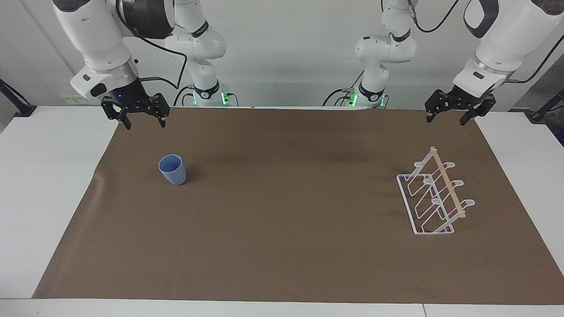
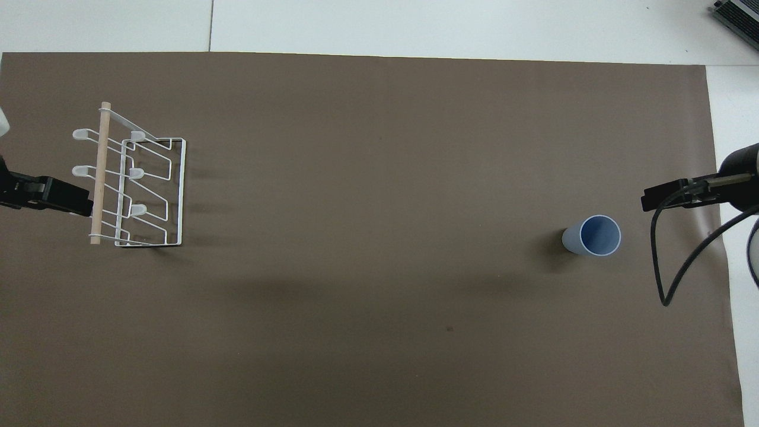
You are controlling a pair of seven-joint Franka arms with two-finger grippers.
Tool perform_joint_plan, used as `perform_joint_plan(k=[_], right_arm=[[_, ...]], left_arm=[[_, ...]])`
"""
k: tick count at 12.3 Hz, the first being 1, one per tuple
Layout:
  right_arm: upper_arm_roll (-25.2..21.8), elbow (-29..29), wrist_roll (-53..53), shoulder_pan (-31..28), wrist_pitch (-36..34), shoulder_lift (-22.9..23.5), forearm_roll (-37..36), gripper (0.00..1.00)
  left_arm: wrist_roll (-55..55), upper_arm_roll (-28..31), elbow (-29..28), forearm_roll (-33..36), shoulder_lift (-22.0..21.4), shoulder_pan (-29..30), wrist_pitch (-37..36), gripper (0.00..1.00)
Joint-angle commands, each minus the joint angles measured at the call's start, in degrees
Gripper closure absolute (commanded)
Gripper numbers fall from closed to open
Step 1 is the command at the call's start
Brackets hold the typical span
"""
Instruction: Hang cup on cup holder
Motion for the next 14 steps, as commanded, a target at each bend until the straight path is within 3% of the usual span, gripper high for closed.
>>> perform_joint_plan(k=[1,14], right_arm=[[0.1,-2.0,-1.0,-0.5,1.1,-1.7,0.9,0.00],[0.1,-2.2,-1.8,-0.2,1.0,-1.8,0.8,0.00]], left_arm=[[-0.5,-0.1,-1.1,0.4,-1.2,0.1,-0.1,0.00],[-0.5,-0.1,-1.1,0.4,-1.2,0.0,-0.1,0.00]])
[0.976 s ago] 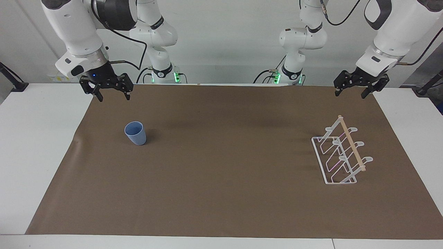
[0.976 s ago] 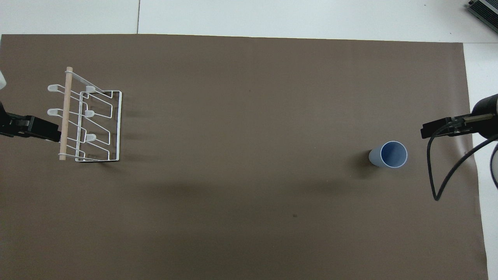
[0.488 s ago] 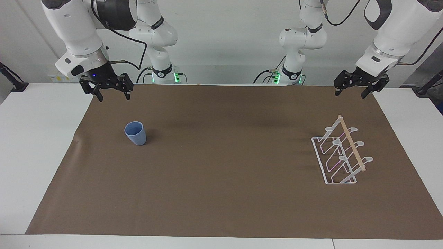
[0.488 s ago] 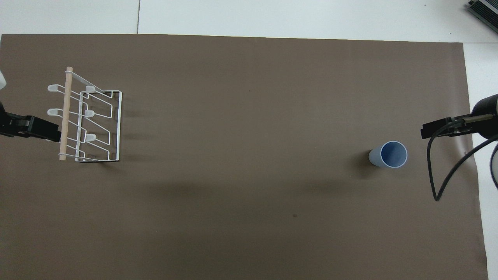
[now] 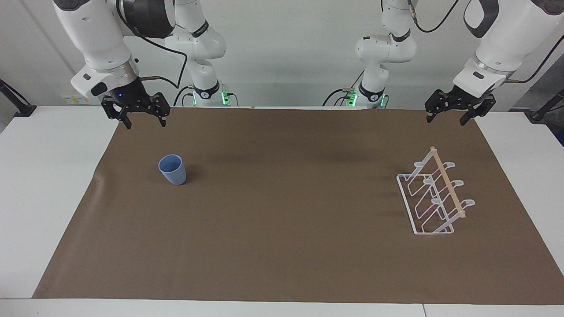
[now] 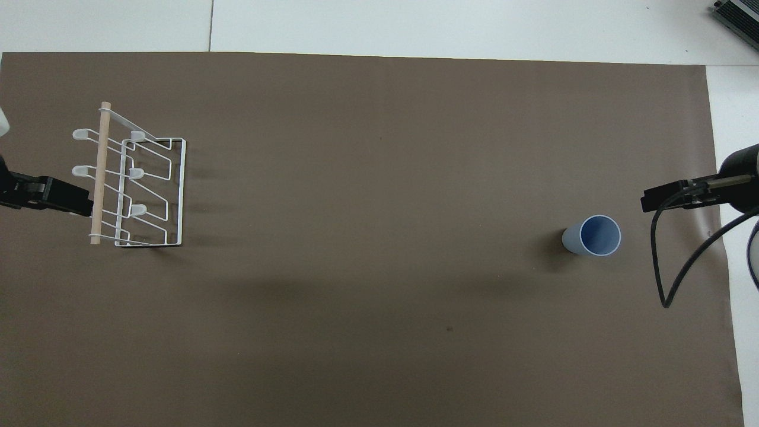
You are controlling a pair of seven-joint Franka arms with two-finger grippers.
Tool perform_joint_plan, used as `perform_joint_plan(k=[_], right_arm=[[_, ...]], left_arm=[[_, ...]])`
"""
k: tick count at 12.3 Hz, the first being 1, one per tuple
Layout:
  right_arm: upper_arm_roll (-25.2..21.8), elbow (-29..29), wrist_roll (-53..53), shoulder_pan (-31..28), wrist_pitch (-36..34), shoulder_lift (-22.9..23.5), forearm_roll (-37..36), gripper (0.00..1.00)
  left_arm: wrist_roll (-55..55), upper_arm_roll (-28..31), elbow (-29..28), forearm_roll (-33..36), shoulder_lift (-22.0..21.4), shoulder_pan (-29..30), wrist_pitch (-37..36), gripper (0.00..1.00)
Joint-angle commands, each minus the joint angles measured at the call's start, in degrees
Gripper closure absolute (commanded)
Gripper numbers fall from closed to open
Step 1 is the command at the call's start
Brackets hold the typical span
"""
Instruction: Hang cup on cup holder
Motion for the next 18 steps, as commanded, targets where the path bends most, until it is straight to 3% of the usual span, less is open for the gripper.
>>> perform_joint_plan(k=[1,9,12,15,18], right_arm=[[0.1,-2.3,-1.4,0.0,1.0,-1.7,0.8,0.00],[0.6,-17.8,-0.9,3.3,4.4,-4.6,0.4,0.00],[0.7,-25.4,1.3,3.5,11.5,-5.7,0.5,0.00],[0.6,-27.9,1.2,3.6,15.0,-5.1,0.5,0.00],[0.6,-32.0,1.8,2.9,22.8,-3.7,0.6,0.00]], left_arm=[[-0.5,-0.1,-1.1,0.4,-1.2,0.1,-0.1,0.00],[-0.5,-0.1,-1.1,0.4,-1.2,0.1,-0.1,0.00],[-0.5,-0.1,-1.1,0.4,-1.2,0.1,-0.1,0.00],[-0.5,-0.1,-1.1,0.4,-1.2,0.0,-0.1,0.00],[-0.5,-0.1,-1.1,0.4,-1.2,0.1,-0.1,0.00]])
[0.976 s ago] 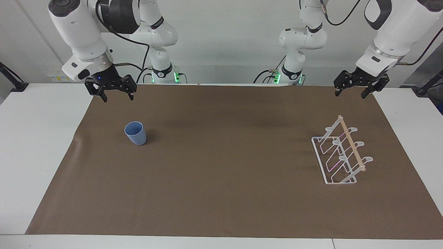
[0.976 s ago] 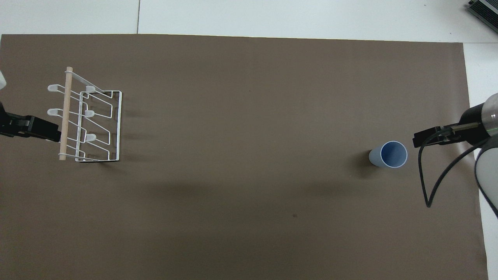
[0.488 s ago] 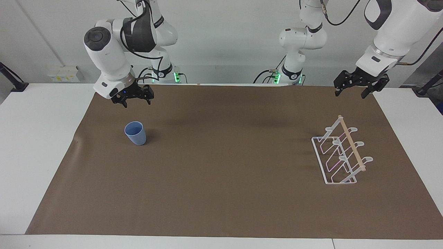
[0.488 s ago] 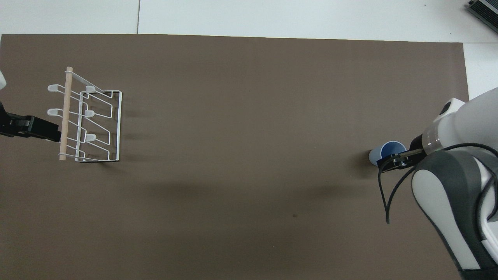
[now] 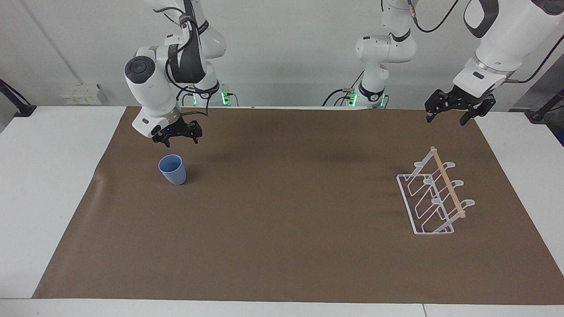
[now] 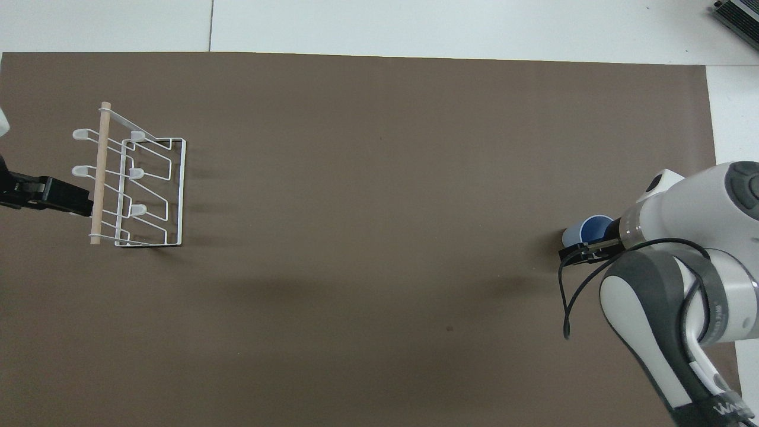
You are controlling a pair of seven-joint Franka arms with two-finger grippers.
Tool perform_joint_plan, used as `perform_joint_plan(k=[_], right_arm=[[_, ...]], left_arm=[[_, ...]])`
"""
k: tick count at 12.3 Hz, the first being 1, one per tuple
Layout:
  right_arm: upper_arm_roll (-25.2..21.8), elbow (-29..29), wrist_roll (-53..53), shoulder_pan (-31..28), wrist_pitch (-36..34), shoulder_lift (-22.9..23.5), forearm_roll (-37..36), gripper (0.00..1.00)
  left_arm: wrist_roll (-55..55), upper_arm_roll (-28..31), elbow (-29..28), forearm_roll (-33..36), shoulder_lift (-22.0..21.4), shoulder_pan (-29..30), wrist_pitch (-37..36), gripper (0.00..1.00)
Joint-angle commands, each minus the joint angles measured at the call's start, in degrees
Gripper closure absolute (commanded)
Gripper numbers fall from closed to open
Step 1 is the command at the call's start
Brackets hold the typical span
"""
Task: Hang cup on cup holder
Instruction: 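Move the right gripper down onto the light blue cup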
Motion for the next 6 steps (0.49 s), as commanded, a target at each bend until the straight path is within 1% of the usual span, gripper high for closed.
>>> perform_joint_plan(k=[1,4,6], right_arm=[[0.1,-5.7,0.7,-1.2,7.1,-0.4,0.6,0.00],[0.2,-6.7,0.7,-1.4,10.6,0.8,0.5,0.00],[0.2,-6.7,0.6,-1.2,11.3,1.7,0.6,0.00]], left_arm=[[-0.5,-0.1,-1.1,0.4,-1.2,0.1,-0.1,0.00],[-0.5,-0.1,-1.1,0.4,-1.2,0.0,-0.1,0.00],[-0.5,-0.1,-1.1,0.4,-1.2,0.0,-0.1,0.00]])
